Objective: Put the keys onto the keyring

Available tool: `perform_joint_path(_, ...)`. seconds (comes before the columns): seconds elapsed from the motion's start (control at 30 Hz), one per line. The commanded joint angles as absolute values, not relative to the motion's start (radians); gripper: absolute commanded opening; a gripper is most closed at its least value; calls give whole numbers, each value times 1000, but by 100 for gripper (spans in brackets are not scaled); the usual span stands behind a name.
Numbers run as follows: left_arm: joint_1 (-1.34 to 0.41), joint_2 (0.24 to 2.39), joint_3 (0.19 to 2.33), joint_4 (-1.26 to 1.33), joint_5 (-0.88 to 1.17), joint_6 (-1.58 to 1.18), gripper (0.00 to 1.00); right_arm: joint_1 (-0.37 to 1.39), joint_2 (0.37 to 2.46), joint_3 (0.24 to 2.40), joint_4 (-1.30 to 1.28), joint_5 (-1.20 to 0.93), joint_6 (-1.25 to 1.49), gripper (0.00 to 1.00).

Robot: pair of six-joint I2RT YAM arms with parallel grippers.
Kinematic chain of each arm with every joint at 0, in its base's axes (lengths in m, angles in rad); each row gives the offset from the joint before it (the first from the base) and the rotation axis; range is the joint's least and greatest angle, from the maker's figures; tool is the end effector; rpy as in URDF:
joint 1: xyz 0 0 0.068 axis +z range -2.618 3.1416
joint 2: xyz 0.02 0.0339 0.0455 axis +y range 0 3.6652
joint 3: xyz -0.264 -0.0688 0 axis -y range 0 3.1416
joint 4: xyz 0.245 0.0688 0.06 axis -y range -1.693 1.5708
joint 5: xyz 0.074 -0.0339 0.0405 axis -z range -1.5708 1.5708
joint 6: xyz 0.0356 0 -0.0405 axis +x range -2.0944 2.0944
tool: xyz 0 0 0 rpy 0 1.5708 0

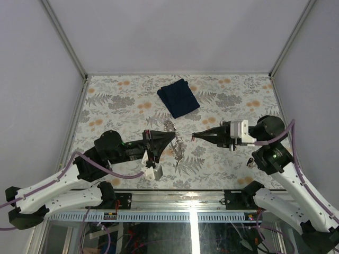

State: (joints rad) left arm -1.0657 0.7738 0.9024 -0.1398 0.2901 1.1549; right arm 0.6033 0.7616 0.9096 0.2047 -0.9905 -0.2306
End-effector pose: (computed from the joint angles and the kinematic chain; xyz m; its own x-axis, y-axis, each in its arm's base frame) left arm 0.0756 -0.1577 0.3877 0.8915 0.1991 -0.4069 0.3997 0.0772 0.9134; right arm 0.1068 0.1097 0.4235 0.4957 0.1894 -0.8476 -0.8670 0.0508 -0.4957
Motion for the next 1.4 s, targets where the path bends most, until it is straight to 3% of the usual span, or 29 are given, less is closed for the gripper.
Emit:
perform_joint_path(0.0, -1063, 754, 890, 57, 265, 1106, 0, 607, 780, 908, 353, -1000, -143, 0)
perform_joint_path(0.3, -1063, 738, 845, 194, 263, 966, 0, 607, 806, 865, 532, -1035, -24, 0)
perform_joint_path(0.8, -1062, 670, 717, 471, 200, 459, 0, 608, 794, 859, 526, -1060, 6, 0)
perform_joint_path(1.37, -1062, 716, 658, 595, 13, 219, 0, 641, 879, 880, 551, -868, 181, 0)
